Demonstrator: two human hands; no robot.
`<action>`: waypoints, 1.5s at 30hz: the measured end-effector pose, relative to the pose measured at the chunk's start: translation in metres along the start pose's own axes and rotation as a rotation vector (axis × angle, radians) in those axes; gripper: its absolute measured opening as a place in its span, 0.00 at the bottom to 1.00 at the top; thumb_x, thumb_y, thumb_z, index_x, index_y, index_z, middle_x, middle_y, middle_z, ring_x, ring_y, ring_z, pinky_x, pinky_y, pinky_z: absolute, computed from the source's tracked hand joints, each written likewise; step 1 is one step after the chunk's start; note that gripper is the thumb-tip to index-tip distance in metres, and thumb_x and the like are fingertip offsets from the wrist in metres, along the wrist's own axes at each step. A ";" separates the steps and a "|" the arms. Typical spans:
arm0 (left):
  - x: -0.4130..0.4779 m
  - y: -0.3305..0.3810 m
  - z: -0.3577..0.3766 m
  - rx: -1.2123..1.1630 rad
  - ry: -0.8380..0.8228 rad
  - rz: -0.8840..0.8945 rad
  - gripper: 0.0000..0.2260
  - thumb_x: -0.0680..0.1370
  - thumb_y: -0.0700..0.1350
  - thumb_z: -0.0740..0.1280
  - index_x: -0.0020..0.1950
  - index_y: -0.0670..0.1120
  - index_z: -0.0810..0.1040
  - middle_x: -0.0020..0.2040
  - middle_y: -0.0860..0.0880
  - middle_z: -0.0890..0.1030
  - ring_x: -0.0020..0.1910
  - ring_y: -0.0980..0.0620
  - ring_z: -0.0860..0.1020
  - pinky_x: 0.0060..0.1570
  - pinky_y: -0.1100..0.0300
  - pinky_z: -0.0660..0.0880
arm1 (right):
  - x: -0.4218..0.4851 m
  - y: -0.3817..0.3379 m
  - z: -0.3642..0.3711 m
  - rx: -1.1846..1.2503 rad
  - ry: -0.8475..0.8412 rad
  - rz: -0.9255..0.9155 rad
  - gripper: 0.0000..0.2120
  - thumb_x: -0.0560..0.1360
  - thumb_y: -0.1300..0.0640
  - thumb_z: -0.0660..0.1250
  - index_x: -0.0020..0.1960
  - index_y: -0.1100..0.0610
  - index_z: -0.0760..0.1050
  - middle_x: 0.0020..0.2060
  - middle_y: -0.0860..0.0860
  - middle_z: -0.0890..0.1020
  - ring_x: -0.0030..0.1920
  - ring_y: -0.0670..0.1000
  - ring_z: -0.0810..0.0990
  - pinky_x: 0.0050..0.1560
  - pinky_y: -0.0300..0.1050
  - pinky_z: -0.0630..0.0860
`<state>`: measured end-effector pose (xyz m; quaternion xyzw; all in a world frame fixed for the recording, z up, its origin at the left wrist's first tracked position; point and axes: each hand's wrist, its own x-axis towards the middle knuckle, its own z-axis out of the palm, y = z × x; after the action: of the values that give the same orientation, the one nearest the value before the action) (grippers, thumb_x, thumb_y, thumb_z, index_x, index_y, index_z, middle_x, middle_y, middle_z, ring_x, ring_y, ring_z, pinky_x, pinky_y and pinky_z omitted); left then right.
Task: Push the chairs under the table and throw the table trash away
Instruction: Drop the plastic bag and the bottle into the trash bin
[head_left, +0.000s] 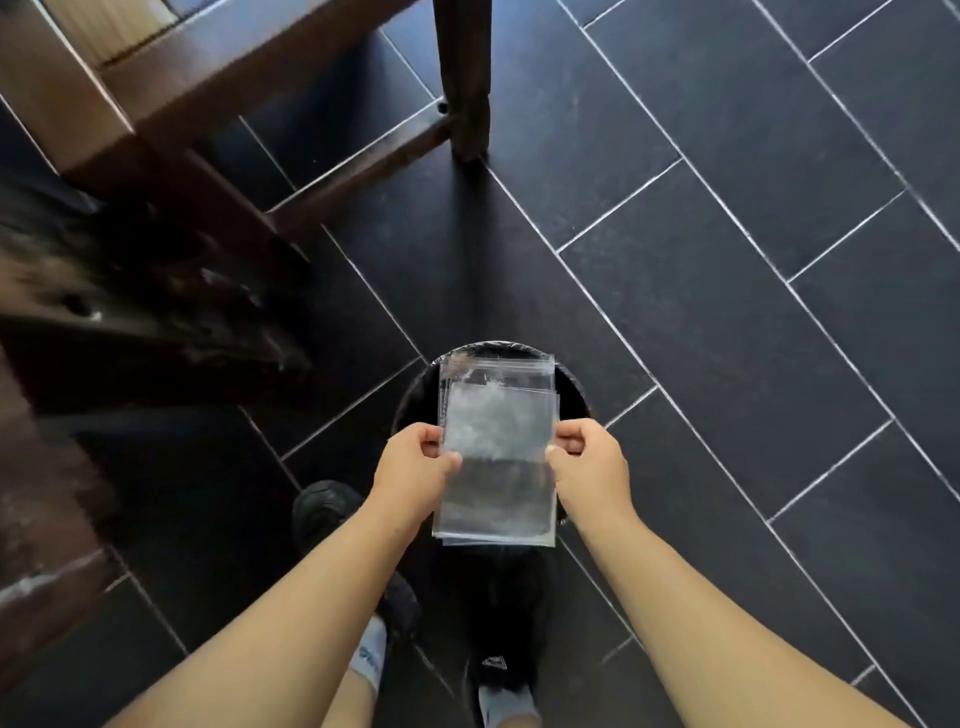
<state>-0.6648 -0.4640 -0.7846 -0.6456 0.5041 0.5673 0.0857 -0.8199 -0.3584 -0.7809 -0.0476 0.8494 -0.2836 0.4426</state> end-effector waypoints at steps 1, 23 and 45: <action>0.002 -0.001 0.000 0.008 -0.027 -0.005 0.17 0.76 0.42 0.71 0.64 0.45 0.76 0.51 0.49 0.80 0.51 0.50 0.80 0.55 0.51 0.79 | 0.001 0.002 0.000 -0.006 0.003 0.007 0.10 0.77 0.63 0.64 0.53 0.51 0.77 0.45 0.47 0.82 0.44 0.48 0.81 0.36 0.36 0.72; -0.214 0.151 -0.103 0.261 0.008 0.243 0.17 0.74 0.47 0.71 0.62 0.49 0.77 0.54 0.51 0.81 0.51 0.52 0.80 0.50 0.59 0.75 | -0.170 -0.158 -0.120 -0.348 -0.202 -0.204 0.12 0.76 0.57 0.66 0.59 0.53 0.76 0.49 0.49 0.81 0.48 0.50 0.78 0.47 0.42 0.72; -0.470 0.226 -0.229 0.519 0.221 0.467 0.19 0.76 0.48 0.72 0.65 0.44 0.76 0.59 0.45 0.81 0.57 0.47 0.79 0.57 0.60 0.73 | -0.389 -0.321 -0.226 -0.912 -0.213 -0.693 0.21 0.79 0.51 0.64 0.70 0.55 0.68 0.64 0.55 0.75 0.62 0.58 0.77 0.54 0.49 0.74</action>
<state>-0.6143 -0.4675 -0.2173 -0.5273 0.7712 0.3517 0.0597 -0.8161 -0.3977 -0.2295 -0.5371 0.7711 -0.0112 0.3417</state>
